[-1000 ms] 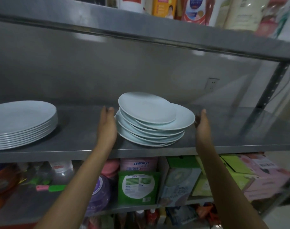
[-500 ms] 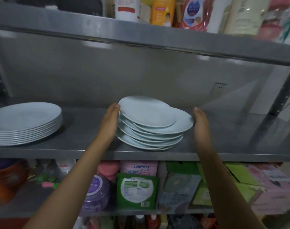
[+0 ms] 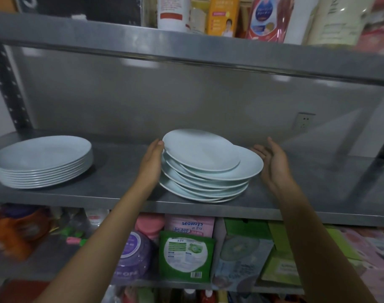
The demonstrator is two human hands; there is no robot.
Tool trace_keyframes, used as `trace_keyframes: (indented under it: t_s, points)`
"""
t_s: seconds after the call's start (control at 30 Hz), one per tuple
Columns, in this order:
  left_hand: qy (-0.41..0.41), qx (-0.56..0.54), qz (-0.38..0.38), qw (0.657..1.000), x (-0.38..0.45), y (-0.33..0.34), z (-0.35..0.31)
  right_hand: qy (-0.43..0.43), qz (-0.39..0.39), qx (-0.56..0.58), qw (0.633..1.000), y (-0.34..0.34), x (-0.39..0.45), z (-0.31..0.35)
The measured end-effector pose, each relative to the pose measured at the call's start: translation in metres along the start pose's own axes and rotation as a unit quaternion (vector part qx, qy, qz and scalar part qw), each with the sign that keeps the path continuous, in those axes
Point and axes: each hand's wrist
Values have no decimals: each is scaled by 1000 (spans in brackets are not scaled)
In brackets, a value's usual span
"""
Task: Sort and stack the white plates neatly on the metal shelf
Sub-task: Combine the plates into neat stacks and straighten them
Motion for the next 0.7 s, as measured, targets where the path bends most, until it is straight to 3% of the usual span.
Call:
trace_keyframes:
  t_s: [0.27, 0.5, 0.7]
  points:
    - [4, 28, 10, 1000, 10, -4, 9, 46, 61, -45, 996, 2, 13, -2]
    - [-8, 7, 49, 999, 11, -1, 7, 2, 100, -71, 992, 13, 18, -12]
    - [-38, -14, 16, 999, 10, 0, 13, 3, 124, -68, 990, 25, 12, -19]
Point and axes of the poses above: each hand's wrist, its own x-axis towards the middle knuckle, its own y-axis out of the palm, z = x × y, and after that the axes turned 14 degrees about -x, right-handed
